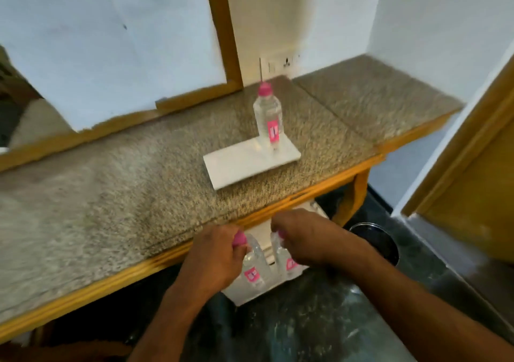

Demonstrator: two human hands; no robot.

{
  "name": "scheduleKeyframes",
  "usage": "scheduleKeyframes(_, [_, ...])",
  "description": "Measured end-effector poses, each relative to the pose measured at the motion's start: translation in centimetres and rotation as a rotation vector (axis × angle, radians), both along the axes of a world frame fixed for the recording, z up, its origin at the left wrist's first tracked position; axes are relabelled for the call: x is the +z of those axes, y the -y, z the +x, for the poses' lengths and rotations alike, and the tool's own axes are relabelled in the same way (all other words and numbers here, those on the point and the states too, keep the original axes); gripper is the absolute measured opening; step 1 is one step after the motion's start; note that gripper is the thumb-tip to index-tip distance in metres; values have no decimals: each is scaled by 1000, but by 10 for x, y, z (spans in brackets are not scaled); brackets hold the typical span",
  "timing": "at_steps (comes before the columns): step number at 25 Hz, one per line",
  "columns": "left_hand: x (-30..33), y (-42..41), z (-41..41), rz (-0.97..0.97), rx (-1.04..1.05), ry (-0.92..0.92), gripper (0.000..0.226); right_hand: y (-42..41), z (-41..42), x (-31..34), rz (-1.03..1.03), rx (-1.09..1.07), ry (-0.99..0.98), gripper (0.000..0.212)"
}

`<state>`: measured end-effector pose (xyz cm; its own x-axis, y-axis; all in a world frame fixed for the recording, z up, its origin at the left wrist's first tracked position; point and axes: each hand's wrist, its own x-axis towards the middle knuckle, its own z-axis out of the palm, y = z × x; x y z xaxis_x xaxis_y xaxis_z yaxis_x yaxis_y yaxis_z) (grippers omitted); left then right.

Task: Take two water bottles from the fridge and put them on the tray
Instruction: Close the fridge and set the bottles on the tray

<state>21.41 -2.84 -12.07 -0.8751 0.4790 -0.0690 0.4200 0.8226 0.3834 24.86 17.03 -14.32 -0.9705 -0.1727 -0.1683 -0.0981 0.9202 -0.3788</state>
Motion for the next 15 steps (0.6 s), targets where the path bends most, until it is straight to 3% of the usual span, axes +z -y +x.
scheduleKeyframes(3, [94, -4, 12, 45, -15, -60, 12, -1, 15, 109, 11, 29, -44, 25])
scheduleKeyframes(9, [221, -20, -17, 89, -64, -196, 10, 0, -5, 243, -26, 55, -169, 30])
scheduleKeyframes(15, [233, -22, -99, 99, -11, -198, 12, 2, -84, 270, -25, 66, -174, 29])
